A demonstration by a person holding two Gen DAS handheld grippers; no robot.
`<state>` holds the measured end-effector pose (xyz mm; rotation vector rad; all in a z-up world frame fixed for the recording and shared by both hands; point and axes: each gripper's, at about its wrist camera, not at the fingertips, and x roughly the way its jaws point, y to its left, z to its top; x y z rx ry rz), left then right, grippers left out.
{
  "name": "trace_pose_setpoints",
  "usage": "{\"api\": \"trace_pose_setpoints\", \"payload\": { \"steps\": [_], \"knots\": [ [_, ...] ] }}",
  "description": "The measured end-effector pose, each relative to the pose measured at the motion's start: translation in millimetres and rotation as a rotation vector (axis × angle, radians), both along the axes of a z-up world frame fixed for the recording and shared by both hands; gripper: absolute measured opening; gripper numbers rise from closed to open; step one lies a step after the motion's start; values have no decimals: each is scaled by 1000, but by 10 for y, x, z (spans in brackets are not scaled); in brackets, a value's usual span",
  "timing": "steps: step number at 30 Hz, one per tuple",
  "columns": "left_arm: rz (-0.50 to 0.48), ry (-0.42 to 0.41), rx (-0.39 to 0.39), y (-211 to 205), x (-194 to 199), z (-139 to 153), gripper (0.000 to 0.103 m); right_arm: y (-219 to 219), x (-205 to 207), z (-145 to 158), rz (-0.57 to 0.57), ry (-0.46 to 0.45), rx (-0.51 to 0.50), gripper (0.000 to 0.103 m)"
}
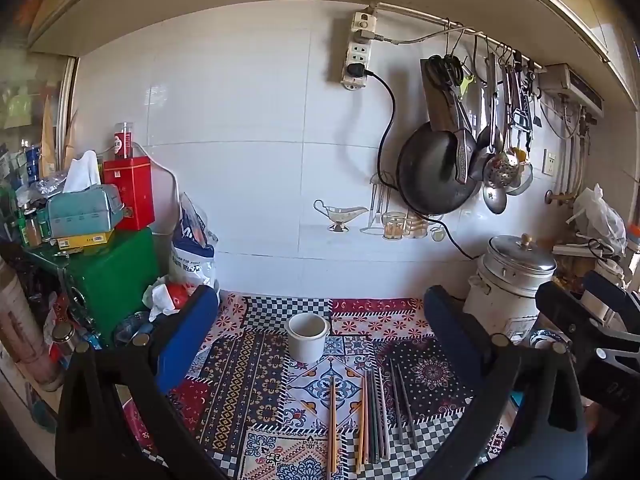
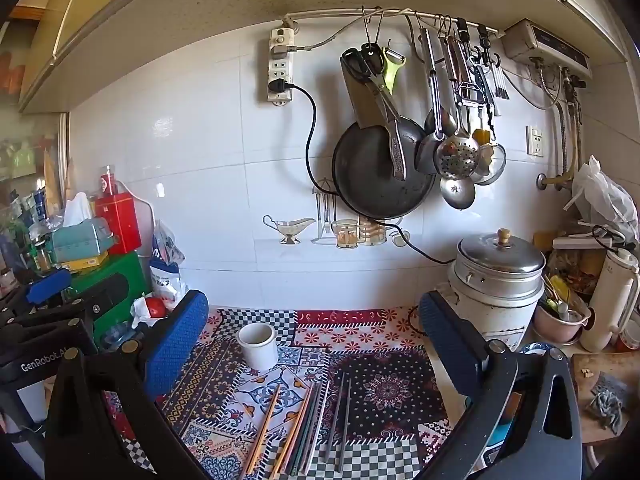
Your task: Organize utensils
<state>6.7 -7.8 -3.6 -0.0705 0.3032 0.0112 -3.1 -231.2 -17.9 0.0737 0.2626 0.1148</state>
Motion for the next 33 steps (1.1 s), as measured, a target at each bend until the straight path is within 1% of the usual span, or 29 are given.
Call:
{"api": "trace_pose_setpoints", "payload": {
  "steps": [7,33],
  "knots": [
    [4,1,4,25,6,4,103,-3,22,-28,2,4,2,103],
    [22,-7,18,6,-45,-8,103,-18,-2,22,5,7,5,103]
  ]
}}
